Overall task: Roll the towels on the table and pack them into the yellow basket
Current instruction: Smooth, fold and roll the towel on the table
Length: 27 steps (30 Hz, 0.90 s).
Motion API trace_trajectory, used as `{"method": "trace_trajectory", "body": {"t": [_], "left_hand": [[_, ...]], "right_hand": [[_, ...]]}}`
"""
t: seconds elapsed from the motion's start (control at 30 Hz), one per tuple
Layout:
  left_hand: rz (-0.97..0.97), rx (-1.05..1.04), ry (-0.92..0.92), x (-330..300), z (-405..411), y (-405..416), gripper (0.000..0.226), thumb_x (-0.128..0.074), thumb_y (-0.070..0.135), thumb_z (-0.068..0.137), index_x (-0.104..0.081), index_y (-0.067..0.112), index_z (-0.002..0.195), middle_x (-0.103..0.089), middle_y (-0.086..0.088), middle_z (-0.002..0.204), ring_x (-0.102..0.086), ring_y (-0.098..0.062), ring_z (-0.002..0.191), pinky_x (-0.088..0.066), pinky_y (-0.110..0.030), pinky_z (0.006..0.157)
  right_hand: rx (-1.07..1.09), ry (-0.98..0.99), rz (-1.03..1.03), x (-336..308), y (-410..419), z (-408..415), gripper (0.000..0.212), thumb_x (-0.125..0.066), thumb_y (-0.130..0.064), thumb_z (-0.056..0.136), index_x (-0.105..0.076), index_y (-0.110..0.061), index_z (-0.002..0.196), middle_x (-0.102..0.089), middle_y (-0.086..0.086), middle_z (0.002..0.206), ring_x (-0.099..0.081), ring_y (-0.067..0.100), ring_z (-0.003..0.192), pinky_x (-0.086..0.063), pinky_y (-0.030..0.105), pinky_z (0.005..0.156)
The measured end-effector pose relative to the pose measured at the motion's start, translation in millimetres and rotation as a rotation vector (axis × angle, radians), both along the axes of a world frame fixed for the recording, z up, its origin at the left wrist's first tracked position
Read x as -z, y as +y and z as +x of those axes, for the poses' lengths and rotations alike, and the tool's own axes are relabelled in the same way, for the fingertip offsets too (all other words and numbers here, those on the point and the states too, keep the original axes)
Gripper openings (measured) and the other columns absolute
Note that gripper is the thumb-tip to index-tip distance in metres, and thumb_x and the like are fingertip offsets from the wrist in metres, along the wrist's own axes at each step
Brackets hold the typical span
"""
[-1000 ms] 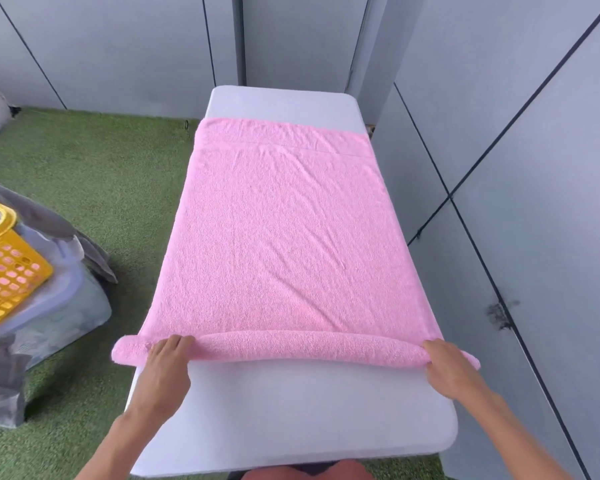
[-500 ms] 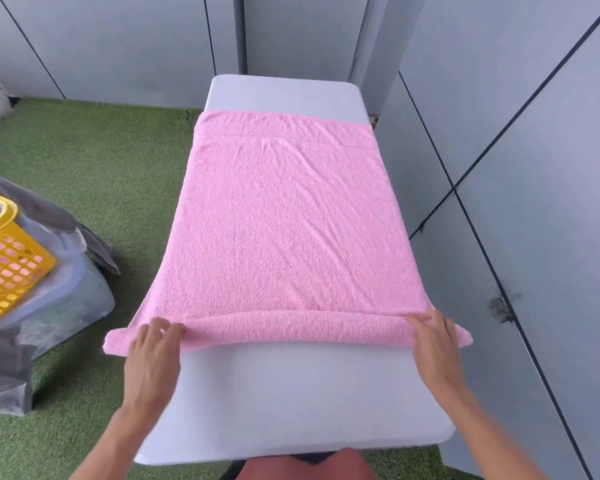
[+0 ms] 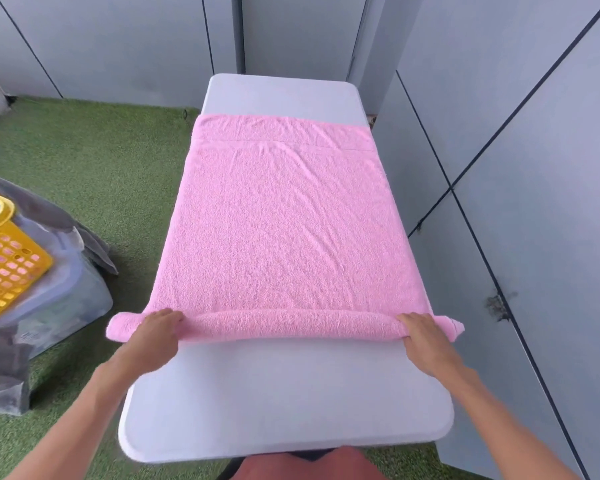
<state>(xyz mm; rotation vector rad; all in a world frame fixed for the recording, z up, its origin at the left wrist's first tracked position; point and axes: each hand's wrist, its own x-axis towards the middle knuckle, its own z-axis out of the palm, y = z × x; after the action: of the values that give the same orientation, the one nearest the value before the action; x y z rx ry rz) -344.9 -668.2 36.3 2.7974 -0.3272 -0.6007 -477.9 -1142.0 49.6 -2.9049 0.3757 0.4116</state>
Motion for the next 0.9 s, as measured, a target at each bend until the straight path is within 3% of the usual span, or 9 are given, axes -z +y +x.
{"method": "trace_trajectory", "body": {"t": [0.13,0.23,0.33,0.4,0.5,0.57,0.67,0.8,0.9], "left_hand": [[-0.150,-0.052,0.076,-11,4,6,0.025,-0.057,0.007,0.088,-0.065,0.011,0.111,-0.064,-0.009,0.110,-0.060,-0.028,0.104,-0.041,-0.031,0.089],[-0.298,-0.209,-0.140,-8,-7,4,0.027,-0.062,0.000,0.082,-0.065,0.015,0.104,-0.055,-0.010,0.109,-0.054,-0.030,0.096,-0.042,-0.037,0.087],[-0.068,-0.168,-0.514,2,-31,-2,0.025,-0.052,-0.001,0.086,-0.067,0.013,0.102,-0.055,-0.011,0.106,-0.046,-0.035,0.093,-0.040,-0.048,0.087],[0.022,-0.131,-0.610,5,-49,-10,0.034,-0.053,-0.004,0.080,-0.065,0.011,0.108,-0.054,-0.013,0.109,-0.047,-0.036,0.094,-0.039,-0.048,0.084],[0.058,-0.102,-0.546,14,-65,-20,0.055,-0.070,0.000,0.072,-0.054,0.004,0.125,-0.050,-0.018,0.117,-0.047,-0.038,0.100,-0.042,-0.051,0.083],[0.089,-0.055,-0.464,21,-66,-21,0.067,-0.073,0.006,0.073,-0.046,-0.001,0.134,-0.047,-0.022,0.128,-0.044,-0.043,0.116,-0.039,-0.057,0.095],[0.055,-0.054,-0.372,22,-50,-21,0.067,-0.066,-0.006,0.076,-0.040,0.000,0.137,-0.043,-0.020,0.134,-0.037,-0.041,0.130,-0.033,-0.064,0.102],[0.013,-0.087,-0.357,12,-30,-24,0.046,-0.057,-0.022,0.065,-0.052,0.006,0.102,-0.050,-0.011,0.100,-0.046,-0.033,0.094,-0.041,-0.056,0.088],[0.016,-0.100,-0.201,4,-19,-16,0.035,-0.047,-0.017,0.071,-0.057,0.005,0.096,-0.054,-0.010,0.095,-0.048,-0.032,0.093,-0.041,-0.045,0.086]], "right_hand": [[0.055,0.322,0.228,-22,-18,16,0.032,-0.053,-0.007,0.088,-0.058,-0.023,0.114,-0.058,-0.006,0.119,-0.055,0.021,0.114,-0.046,0.031,0.089],[0.200,0.053,0.360,-23,-12,24,0.042,-0.053,0.007,0.084,-0.056,-0.020,0.116,-0.052,0.000,0.117,-0.053,0.020,0.108,-0.042,0.027,0.078],[0.203,-0.264,0.125,-8,6,14,0.039,-0.054,0.018,0.075,-0.068,-0.011,0.098,-0.057,0.009,0.106,-0.054,0.029,0.103,-0.039,0.031,0.081],[0.111,-0.323,-0.103,2,19,-2,0.037,-0.061,0.011,0.074,-0.072,-0.013,0.100,-0.061,0.005,0.103,-0.052,0.029,0.104,-0.039,0.036,0.086],[0.090,-0.396,-0.103,16,38,-22,0.032,-0.059,-0.013,0.085,-0.064,-0.008,0.116,-0.056,0.008,0.113,-0.049,0.029,0.108,-0.038,0.041,0.096],[0.095,-0.356,-0.031,24,44,-28,0.051,-0.068,-0.019,0.083,-0.052,0.000,0.128,-0.048,0.013,0.125,-0.043,0.033,0.121,-0.029,0.041,0.106],[0.044,-0.328,0.006,25,36,-19,0.055,-0.069,-0.001,0.075,-0.050,0.001,0.127,-0.048,0.013,0.123,-0.044,0.037,0.121,-0.028,0.043,0.106],[0.062,-0.177,0.087,10,14,-1,0.041,-0.055,0.012,0.080,-0.057,-0.002,0.119,-0.057,0.011,0.109,-0.050,0.034,0.107,-0.036,0.036,0.095],[-0.049,0.097,0.098,-18,6,2,0.028,-0.042,0.002,0.088,-0.055,-0.014,0.107,-0.055,0.001,0.101,-0.055,0.022,0.101,-0.042,0.027,0.081]]}}
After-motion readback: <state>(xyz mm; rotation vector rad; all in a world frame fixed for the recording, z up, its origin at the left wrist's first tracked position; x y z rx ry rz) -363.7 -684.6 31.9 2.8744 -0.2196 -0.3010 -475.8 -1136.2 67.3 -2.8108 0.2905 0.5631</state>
